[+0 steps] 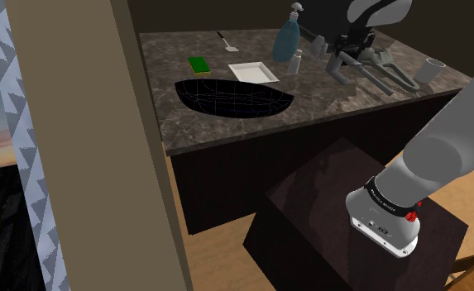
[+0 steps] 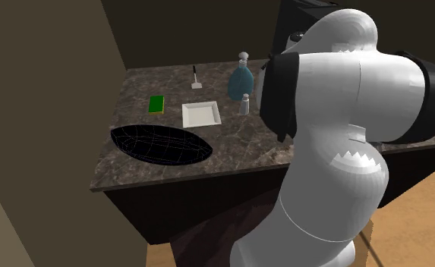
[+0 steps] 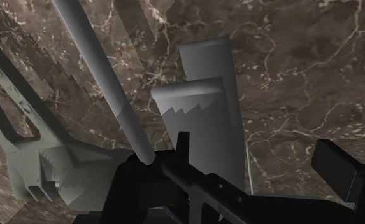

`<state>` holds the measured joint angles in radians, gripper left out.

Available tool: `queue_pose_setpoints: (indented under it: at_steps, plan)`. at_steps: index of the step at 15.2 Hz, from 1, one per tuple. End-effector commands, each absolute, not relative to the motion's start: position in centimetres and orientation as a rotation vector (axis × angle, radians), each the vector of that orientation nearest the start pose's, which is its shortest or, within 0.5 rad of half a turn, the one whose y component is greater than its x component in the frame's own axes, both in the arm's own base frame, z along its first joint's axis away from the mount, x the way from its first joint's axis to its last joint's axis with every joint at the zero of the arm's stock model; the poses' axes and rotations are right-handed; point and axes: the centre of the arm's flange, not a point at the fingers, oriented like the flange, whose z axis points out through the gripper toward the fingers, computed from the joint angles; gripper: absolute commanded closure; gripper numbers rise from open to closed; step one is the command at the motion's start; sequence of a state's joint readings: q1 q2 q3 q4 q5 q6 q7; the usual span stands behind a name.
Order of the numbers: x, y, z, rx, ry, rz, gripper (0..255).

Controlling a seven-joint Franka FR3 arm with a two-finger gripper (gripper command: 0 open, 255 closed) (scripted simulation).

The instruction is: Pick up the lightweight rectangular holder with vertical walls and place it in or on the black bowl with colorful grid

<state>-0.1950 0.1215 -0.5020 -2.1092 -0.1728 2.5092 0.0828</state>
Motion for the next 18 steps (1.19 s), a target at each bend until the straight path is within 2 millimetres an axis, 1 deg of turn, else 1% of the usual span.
queue_pose_setpoints:
  at_steps: [1, 2, 10, 11, 16, 18]
  plan:
    - [45.59, -37.35, 38.60, -3.205, 1.070, -0.379, 0]
    - [45.69, -37.61, 37.82, -3.205, 1.070, -0.379, 0]
    - [45.69, -37.61, 37.82, -3.205, 1.070, -0.379, 0]
    - [45.69, -37.61, 37.82, -3.205, 1.070, -0.379, 255]
    - [45.39, -37.84, 37.97, -3.205, 1.070, -0.379, 255]
    - [45.57, -37.78, 38.19, -3.205, 1.070, -0.379, 255]
